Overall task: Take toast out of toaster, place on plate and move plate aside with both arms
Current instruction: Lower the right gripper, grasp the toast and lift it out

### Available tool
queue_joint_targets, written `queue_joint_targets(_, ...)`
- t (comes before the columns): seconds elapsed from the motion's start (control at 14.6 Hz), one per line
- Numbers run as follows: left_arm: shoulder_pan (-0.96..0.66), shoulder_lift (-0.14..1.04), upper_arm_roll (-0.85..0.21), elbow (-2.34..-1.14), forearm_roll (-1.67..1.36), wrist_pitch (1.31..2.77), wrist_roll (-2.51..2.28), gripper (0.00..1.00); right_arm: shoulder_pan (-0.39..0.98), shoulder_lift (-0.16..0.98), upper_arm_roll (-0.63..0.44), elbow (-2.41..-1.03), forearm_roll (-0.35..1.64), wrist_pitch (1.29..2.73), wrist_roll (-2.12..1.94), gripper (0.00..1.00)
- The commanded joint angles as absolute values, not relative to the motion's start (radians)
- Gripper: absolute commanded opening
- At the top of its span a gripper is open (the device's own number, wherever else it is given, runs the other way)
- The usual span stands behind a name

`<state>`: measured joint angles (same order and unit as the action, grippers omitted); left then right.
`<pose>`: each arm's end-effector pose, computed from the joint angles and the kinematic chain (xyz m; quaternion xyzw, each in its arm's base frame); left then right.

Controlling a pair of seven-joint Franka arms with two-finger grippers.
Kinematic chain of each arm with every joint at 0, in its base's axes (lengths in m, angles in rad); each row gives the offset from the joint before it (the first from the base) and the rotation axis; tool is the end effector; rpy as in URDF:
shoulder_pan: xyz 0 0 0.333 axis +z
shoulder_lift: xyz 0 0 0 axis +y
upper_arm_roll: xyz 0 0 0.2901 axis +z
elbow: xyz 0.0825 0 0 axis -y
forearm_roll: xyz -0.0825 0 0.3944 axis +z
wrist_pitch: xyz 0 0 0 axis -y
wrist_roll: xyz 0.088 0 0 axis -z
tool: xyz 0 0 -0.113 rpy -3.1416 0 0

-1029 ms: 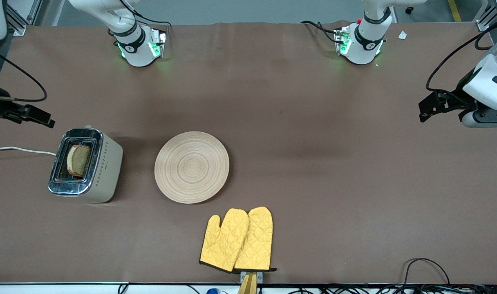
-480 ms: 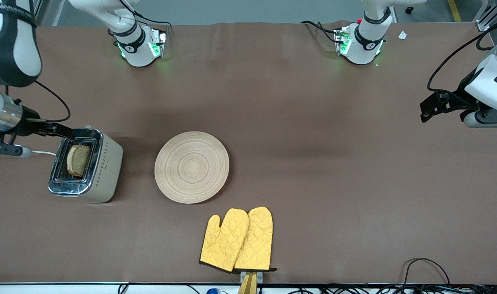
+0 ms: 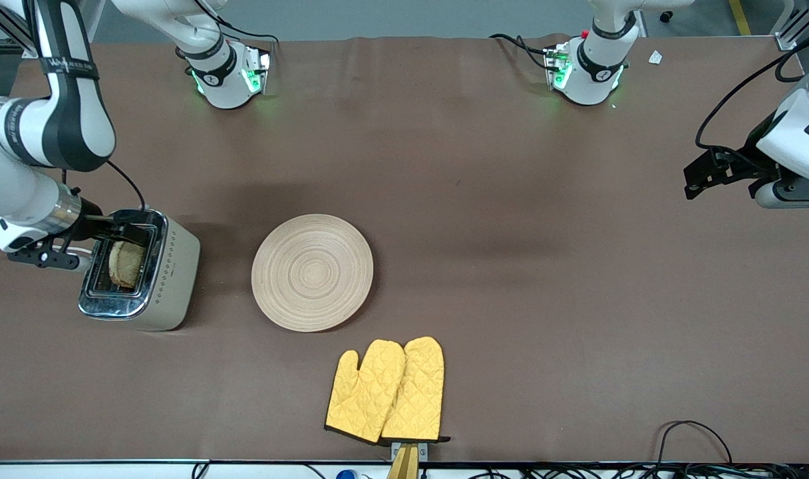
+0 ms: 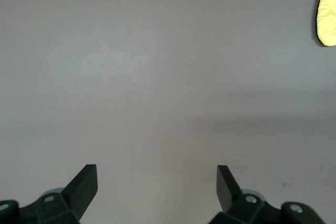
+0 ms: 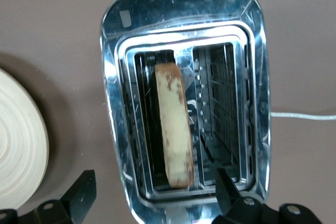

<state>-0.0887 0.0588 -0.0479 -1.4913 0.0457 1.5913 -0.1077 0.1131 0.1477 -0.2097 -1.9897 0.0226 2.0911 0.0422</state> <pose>0.5799 -0.0738 0.5993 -0.9995 0.0144 -0.0231 0.0188 0.5815 -0.0533 0.3506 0.9970 -0.0744 -0.0216 0.0051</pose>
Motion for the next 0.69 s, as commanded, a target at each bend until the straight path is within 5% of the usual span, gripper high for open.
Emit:
queue_joint_targets(0.0, -0.086, 0.052, -0.054, -1.491, 0.063, 1.588, -0.103, 1.0, 0.094, 0.158, -0.198, -1.997, 0.037, 2.117, -0.021, 0.76)
queue_joint_targets(0.14, -0.084, 0.052, -0.054, -1.491, 0.063, 1.588, -0.095, 1.0, 0.086, 0.172, -0.198, -1.994, 0.037, 2.129, -0.041, 0.2)
queue_joint_targets(0.21, -0.084, 0.052, -0.054, -1.491, 0.063, 1.588, -0.097, 1.0, 0.086, 0.178, -0.198, -1.993, 0.037, 2.129, -0.041, 0.07)
queue_joint_targets(0.27, -0.084, 0.052, -0.054, -1.491, 0.063, 1.588, -0.097, 1.0, 0.087, 0.179, -0.198, -1.991, 0.037, 2.129, -0.043, 0.01)
queue_joint_targets(0.62, -0.084, 0.052, -0.054, -1.491, 0.063, 1.588, -0.097, 1.0, 0.066, 0.178, -0.198, -1.909, 0.037, 2.096, -0.098, 0.0)
